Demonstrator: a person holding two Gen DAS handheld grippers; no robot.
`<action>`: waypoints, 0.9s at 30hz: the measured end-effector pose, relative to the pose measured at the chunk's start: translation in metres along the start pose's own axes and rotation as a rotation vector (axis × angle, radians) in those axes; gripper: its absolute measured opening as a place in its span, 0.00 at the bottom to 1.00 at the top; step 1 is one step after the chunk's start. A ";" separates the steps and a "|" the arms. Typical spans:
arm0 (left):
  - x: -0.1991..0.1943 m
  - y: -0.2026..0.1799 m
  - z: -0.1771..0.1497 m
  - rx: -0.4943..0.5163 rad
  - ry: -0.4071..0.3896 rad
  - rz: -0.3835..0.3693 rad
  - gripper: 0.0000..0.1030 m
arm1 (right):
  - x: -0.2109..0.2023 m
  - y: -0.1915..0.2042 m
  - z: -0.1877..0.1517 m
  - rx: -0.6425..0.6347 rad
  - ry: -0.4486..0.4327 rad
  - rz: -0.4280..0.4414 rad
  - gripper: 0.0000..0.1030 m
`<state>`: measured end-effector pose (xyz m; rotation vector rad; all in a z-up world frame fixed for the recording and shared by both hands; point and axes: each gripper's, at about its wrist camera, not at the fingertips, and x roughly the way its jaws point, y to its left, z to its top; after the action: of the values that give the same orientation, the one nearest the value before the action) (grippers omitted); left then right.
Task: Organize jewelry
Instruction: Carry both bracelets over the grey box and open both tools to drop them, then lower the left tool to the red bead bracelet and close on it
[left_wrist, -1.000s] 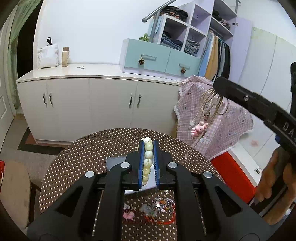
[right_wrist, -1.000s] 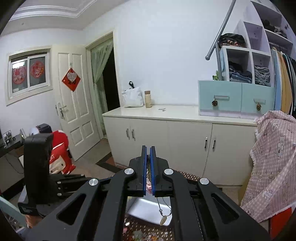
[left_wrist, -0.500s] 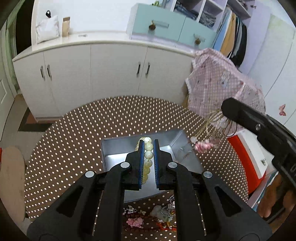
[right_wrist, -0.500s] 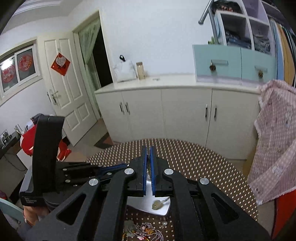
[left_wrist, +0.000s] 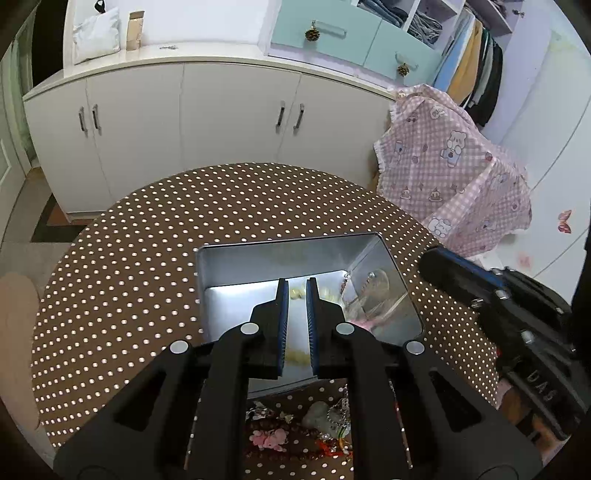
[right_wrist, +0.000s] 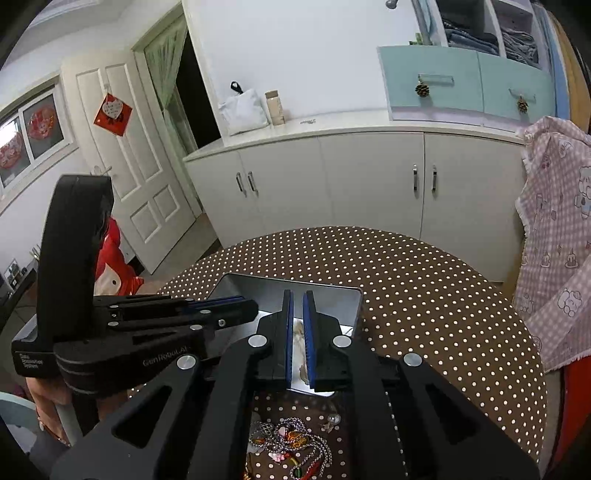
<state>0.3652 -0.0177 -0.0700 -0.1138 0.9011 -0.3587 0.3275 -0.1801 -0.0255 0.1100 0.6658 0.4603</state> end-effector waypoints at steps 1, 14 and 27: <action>-0.003 0.001 -0.001 0.001 -0.007 0.003 0.10 | -0.004 0.000 0.001 0.000 -0.008 0.000 0.07; -0.064 -0.002 -0.033 0.042 -0.121 0.044 0.31 | -0.058 0.010 -0.037 -0.019 -0.055 -0.002 0.26; -0.105 0.003 -0.102 0.068 -0.240 0.216 0.84 | -0.041 0.027 -0.102 -0.059 0.084 -0.003 0.30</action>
<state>0.2266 0.0275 -0.0553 0.0038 0.6555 -0.1697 0.2257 -0.1792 -0.0755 0.0342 0.7339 0.4828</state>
